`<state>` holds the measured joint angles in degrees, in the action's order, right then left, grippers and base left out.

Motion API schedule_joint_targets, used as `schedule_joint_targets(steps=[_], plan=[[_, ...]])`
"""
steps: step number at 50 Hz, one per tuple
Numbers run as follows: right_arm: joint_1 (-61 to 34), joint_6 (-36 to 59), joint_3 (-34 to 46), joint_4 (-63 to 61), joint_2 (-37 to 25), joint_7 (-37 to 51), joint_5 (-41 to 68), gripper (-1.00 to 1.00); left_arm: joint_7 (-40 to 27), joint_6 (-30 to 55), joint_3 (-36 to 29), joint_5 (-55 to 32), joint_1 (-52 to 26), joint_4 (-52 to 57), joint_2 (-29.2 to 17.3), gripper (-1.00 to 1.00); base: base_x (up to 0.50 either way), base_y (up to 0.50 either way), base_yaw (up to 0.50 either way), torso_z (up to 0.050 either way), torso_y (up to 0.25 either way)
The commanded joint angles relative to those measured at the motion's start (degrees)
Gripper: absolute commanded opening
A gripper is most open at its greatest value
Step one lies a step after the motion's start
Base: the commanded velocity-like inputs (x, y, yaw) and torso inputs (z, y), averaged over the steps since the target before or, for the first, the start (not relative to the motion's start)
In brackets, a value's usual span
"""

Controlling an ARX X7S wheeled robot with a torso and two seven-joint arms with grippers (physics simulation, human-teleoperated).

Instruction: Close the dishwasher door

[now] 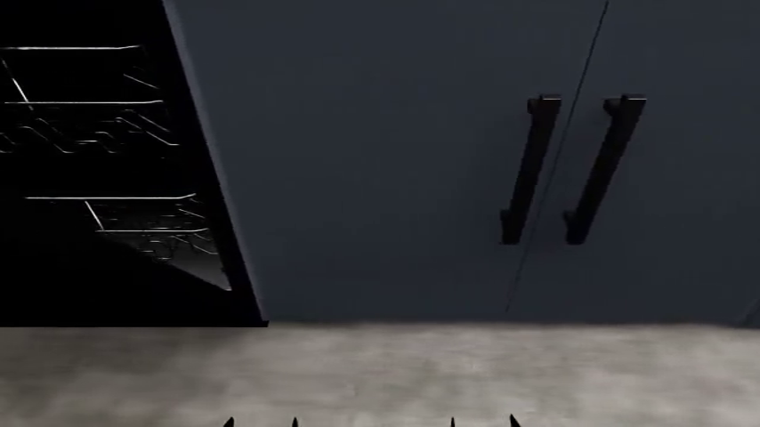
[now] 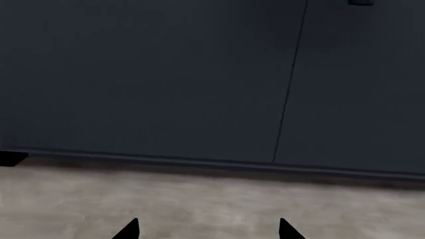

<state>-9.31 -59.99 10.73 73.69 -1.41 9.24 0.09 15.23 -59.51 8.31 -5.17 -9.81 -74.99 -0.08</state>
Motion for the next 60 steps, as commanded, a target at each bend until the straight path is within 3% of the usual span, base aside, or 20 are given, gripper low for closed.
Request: schedule_joint_targets(steps=[1,60], plan=[[-0.06,0.00,0.18,0.09,-0.02,0.18,-0.03,1.00,-0.15,0.01,-0.06,0.09,0.01,0.00,0.01,1.00,0.00,0.50,0.00,0.000,0.000],[0.05,0.00,0.22,-0.12,-0.05,0.15,0.01,1.00,-0.11,-0.04,-0.12,-0.03,0.03,0.00,0.01,1.00,0.00,0.50,0.00,0.000,0.000]])
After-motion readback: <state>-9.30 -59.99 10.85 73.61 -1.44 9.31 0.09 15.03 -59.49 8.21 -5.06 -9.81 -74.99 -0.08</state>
